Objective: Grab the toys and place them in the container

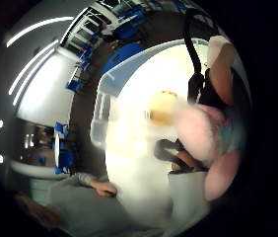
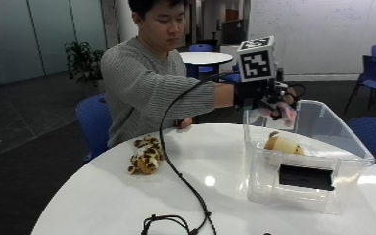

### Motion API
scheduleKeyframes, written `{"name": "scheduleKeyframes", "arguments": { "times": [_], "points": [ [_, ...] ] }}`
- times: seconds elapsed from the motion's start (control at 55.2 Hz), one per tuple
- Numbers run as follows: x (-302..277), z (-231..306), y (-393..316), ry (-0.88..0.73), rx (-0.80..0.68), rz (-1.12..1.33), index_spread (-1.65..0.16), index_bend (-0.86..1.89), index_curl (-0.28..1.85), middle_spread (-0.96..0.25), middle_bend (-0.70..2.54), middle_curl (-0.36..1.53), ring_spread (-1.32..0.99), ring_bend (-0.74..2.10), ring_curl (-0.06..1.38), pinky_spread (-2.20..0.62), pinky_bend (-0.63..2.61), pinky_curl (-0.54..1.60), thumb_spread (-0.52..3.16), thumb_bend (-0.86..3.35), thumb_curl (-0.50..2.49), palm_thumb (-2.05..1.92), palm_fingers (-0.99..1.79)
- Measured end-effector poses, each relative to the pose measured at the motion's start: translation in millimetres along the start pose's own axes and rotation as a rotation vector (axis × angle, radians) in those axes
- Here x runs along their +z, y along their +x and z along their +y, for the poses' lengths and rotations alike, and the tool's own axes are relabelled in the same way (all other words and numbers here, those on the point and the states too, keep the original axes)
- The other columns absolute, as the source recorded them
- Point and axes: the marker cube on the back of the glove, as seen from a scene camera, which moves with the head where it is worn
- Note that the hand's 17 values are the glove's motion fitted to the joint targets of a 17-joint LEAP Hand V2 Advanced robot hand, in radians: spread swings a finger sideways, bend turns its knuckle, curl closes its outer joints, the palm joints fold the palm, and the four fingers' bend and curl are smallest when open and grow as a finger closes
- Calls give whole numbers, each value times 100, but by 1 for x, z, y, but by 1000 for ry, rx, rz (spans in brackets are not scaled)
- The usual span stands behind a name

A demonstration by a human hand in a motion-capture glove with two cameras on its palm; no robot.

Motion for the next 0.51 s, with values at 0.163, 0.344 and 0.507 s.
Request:
{"name": "scheduleKeyframes", "arguments": {
  "times": [0.163, 0.344, 0.507],
  "points": [
    [19, -24, 5, -45, 61, -5, -31, 57, 80, -38, 47, 46, -57, 43, 47, -43, 94, 39, 61, 6, 101, 63, 81],
    [48, -7, 23, -328, 88, 1, -35, 38, 83, -31, 31, 46, -41, 25, 49, -30, 111, 47, 87, -1, 96, 49, 15],
    [53, 8, 20, -351, 52, -10, -39, 14, 61, -16, 9, 34, -15, 9, 35, -6, 100, 39, 112, -6, 72, 16, -32]
  ]
}}
